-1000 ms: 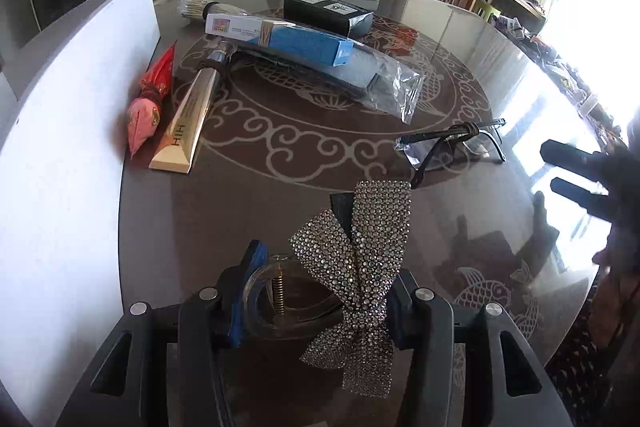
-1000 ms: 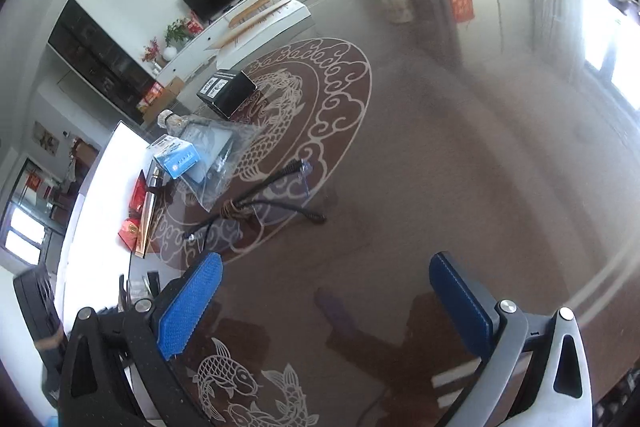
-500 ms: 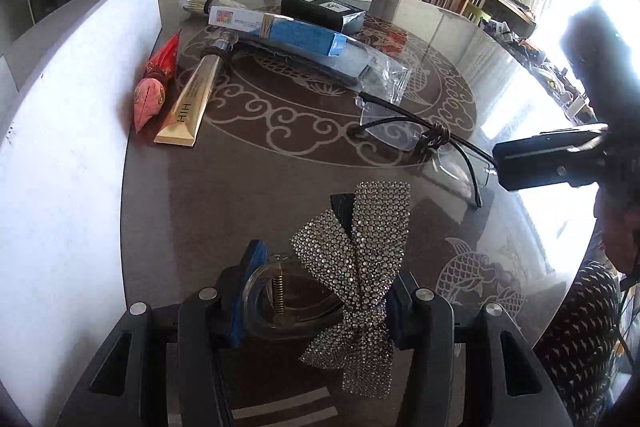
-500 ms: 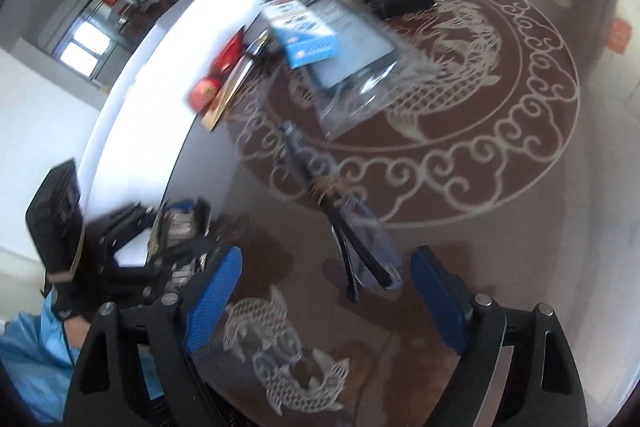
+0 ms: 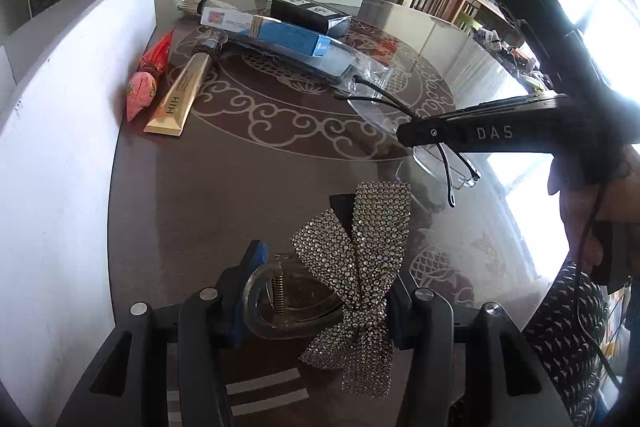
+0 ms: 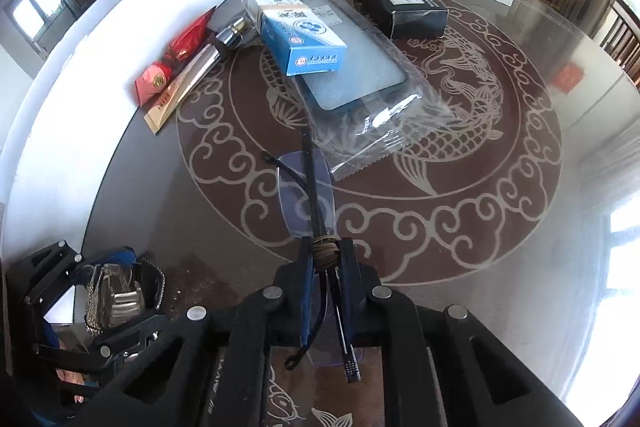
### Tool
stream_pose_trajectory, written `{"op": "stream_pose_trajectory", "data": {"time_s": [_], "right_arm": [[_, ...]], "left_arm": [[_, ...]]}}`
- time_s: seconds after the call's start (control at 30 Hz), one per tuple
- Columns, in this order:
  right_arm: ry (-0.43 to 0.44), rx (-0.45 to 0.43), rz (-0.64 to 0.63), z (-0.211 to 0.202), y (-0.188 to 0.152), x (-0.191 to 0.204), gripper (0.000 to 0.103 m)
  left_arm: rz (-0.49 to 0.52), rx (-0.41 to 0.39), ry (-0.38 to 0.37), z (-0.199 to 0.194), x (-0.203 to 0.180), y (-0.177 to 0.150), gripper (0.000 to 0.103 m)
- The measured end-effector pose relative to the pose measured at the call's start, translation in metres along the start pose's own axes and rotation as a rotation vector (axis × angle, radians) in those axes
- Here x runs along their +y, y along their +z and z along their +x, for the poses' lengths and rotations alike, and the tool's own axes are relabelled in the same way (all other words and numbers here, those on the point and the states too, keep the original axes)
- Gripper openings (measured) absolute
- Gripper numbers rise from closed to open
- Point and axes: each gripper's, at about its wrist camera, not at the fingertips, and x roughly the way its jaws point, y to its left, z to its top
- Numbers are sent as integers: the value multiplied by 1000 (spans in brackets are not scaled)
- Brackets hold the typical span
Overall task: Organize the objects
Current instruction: 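Grasp the black-framed glasses with the right gripper while the left gripper holds the clip, then carry the clip and glasses to the cardboard box and open both grippers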
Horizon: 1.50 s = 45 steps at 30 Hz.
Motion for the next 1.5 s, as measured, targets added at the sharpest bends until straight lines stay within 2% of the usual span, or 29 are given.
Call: {"op": "stream_pose_trajectory", "data": {"time_s": [0.13,0.23,0.3,0.4,0.5,0.57,0.67,0.7,0.73,0.77,0.8,0.83,0.9,0.97,1.03,1.07,1.1,1.17,1.3,1.37,1.43,1.5], "right_arm": [[0,-66,35,-35,-4,-11,12],[59,-117,48,-71,4,1,12],[127,-158,42,-95,13,22,12],[265,-215,10,-125,30,81,12],[400,-247,-49,-135,47,147,12],[474,-238,-87,-130,54,187,12],[516,-204,-138,-107,59,234,15],[514,-183,-139,-96,58,242,23],[504,-168,-130,-89,57,247,40],[497,-167,-114,-84,56,245,48],[497,-178,-95,-83,53,239,60],[497,-198,-79,-84,50,231,64],[454,-241,-53,-89,43,207,70],[370,-295,-31,-95,35,176,78],[248,-353,-3,-95,20,139,90],[178,-370,24,-92,11,119,91],[108,-374,59,-85,0,98,92],[-2,-358,147,-68,-23,57,92],[-188,-312,270,-38,-67,-3,92],[-251,-299,305,-31,-80,-22,92],[-289,-294,342,-27,-89,-37,92],[-272,-315,387,-32,-95,-47,92]], "left_arm": [[-21,-40,-67,-29,-2,5,51],[-28,-97,-108,-70,2,15,51],[-26,-156,-98,-106,13,22,51],[-51,-234,-1,-157,50,27,51],[-118,-266,157,-189,104,21,51],[-175,-244,282,-196,141,12,51],[-256,-147,425,-186,184,-1,53],[-284,-128,459,-181,193,-5,56],[-310,-117,469,-178,200,-9,65],[-328,-113,460,-174,203,-12,73],[-337,-118,449,-172,203,-13,75],[-333,-128,444,-170,200,-15,75],[-300,-141,432,-164,185,-12,75],[-254,-163,389,-158,164,-4,75],[-200,-184,316,-151,134,8,75],[-166,-189,273,-147,117,12,76],[-129,-190,230,-143,98,15,77],[-52,-178,145,-129,58,22,87],[97,-119,5,-93,-14,20,88],[132,-94,-34,-69,-37,18,88],[132,-65,-40,-42,-47,16,88],[114,-26,-25,-15,-51,15,88]]}}
